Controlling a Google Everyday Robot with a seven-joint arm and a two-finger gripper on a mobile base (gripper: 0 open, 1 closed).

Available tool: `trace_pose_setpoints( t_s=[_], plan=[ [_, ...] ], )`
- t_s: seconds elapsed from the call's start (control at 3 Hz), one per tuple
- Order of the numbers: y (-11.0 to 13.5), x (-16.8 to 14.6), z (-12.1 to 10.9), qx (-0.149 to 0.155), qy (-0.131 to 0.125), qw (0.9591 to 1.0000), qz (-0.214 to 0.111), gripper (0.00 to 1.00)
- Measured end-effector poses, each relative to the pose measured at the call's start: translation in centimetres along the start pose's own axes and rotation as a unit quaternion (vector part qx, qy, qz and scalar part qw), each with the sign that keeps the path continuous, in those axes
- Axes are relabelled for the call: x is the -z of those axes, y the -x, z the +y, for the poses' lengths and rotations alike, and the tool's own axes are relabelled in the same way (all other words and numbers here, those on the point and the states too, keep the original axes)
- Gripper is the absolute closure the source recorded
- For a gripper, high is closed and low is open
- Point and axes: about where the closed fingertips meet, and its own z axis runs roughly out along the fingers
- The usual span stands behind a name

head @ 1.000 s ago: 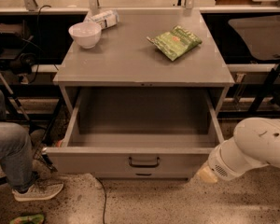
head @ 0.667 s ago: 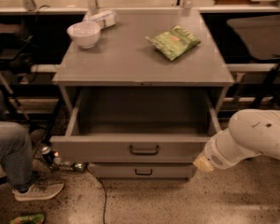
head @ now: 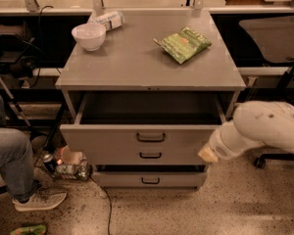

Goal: Close top drawer

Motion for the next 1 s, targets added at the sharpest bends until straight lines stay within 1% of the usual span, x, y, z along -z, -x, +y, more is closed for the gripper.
trace_pose_setpoints(
  t_s=[0.33,0.67,1.0],
  plan=[
    [5.0,-1.5,-5.2,0.017,-0.023,0.9990,-0.035,1.00],
    [5.7,-1.7,-5.9,0.019,-0.026,0.9987,-0.040,1.00],
    [6.7,-1.8,-7.4,0.020,-0.032,0.9979,-0.053,1.00]
  ],
)
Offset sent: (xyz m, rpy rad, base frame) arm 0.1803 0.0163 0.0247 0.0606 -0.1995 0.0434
